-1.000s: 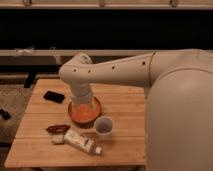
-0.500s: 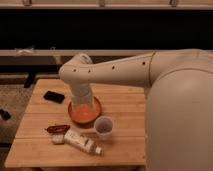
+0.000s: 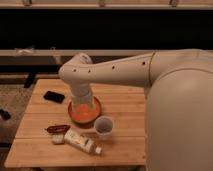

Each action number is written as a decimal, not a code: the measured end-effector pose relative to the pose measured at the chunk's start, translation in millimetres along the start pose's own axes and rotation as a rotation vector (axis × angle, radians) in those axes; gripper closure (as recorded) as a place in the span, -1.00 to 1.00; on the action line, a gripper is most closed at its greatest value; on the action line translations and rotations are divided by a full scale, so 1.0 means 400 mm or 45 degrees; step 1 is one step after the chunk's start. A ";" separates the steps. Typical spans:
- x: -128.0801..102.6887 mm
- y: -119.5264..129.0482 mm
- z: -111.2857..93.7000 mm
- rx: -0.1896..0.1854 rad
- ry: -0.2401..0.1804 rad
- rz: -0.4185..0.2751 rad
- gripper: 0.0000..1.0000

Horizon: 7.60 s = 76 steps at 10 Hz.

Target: Place the pepper on the white sponge

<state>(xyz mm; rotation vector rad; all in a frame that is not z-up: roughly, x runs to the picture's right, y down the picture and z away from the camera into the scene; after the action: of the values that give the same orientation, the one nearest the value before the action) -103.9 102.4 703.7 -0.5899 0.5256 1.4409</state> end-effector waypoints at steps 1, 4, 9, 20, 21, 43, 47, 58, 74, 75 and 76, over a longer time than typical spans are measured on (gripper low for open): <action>0.000 0.000 0.001 0.000 0.001 0.000 -0.30; 0.000 0.000 0.000 0.000 0.000 0.000 -0.30; 0.000 0.000 0.000 0.001 -0.001 -0.001 -0.30; 0.084 0.291 0.049 -0.056 -0.055 -0.881 -0.30; 0.091 0.315 0.065 -0.047 -0.039 -0.911 -0.30; 0.057 0.403 0.363 0.093 0.168 -1.075 -0.12; 0.045 0.398 0.314 0.059 0.131 -1.041 0.68; -0.143 0.182 0.114 -0.057 -0.078 -0.528 1.00; -0.086 0.211 0.090 -0.124 -0.066 -0.550 1.00; -0.082 0.215 0.090 -0.123 -0.063 -0.562 1.00; -0.076 0.223 0.089 -0.122 -0.062 -0.578 1.00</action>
<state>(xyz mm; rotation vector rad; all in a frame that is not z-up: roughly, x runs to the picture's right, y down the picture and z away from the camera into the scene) -195.5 106.1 745.3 -0.6981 0.2612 1.0485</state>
